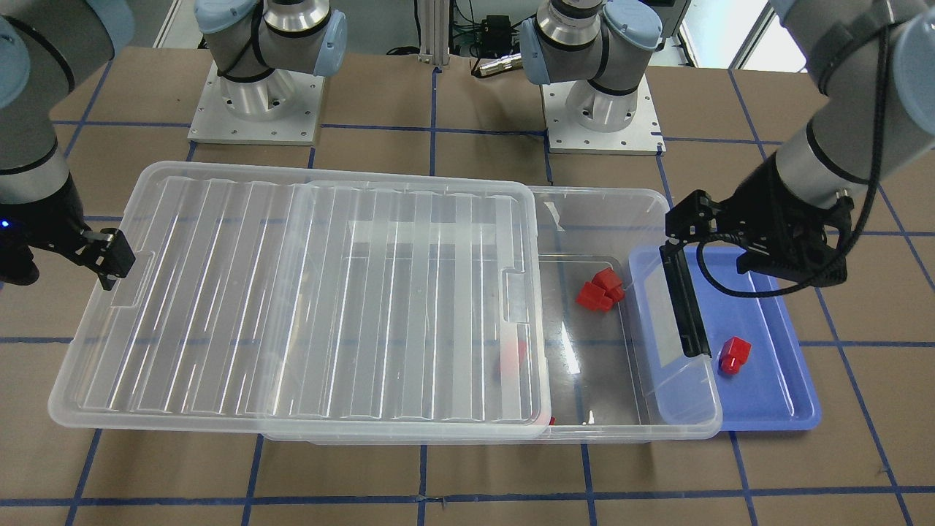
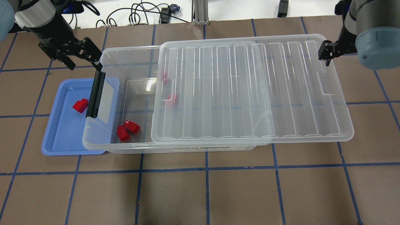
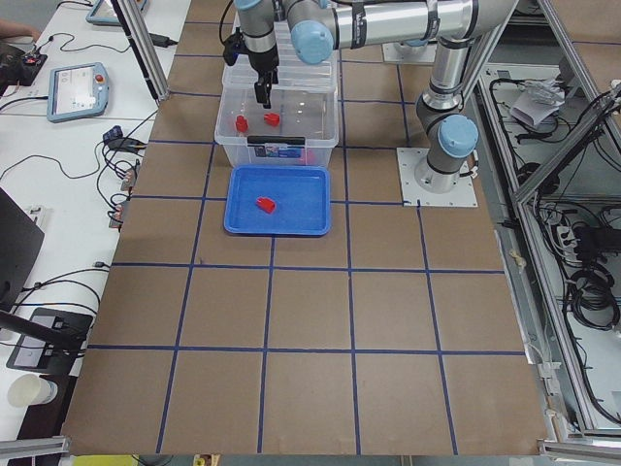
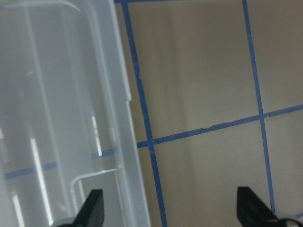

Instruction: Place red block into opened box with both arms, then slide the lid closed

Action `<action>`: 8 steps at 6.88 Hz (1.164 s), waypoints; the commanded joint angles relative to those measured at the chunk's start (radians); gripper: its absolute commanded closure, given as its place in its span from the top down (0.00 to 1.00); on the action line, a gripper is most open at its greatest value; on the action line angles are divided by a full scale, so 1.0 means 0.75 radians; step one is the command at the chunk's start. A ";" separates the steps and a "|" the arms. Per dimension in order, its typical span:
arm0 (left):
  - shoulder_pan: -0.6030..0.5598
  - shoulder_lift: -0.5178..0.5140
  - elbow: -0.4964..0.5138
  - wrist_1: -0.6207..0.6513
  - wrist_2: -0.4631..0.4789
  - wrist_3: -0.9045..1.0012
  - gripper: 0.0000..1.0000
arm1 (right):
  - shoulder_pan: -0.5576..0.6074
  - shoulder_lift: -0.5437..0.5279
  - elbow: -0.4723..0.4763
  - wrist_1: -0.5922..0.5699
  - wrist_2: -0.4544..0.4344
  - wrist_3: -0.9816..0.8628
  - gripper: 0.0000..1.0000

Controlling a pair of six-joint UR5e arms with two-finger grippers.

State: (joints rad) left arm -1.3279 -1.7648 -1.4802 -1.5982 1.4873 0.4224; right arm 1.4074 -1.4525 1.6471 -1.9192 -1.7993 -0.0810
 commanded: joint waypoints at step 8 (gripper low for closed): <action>0.329 -0.416 -0.247 0.554 0.056 0.572 0.94 | 0.181 -0.109 -0.130 0.340 0.393 0.065 1.00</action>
State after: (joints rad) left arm -1.0784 -2.0520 -1.6384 -1.2228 1.5355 0.8431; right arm 1.5421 -1.5332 1.5488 -1.6645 -1.5053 -0.0324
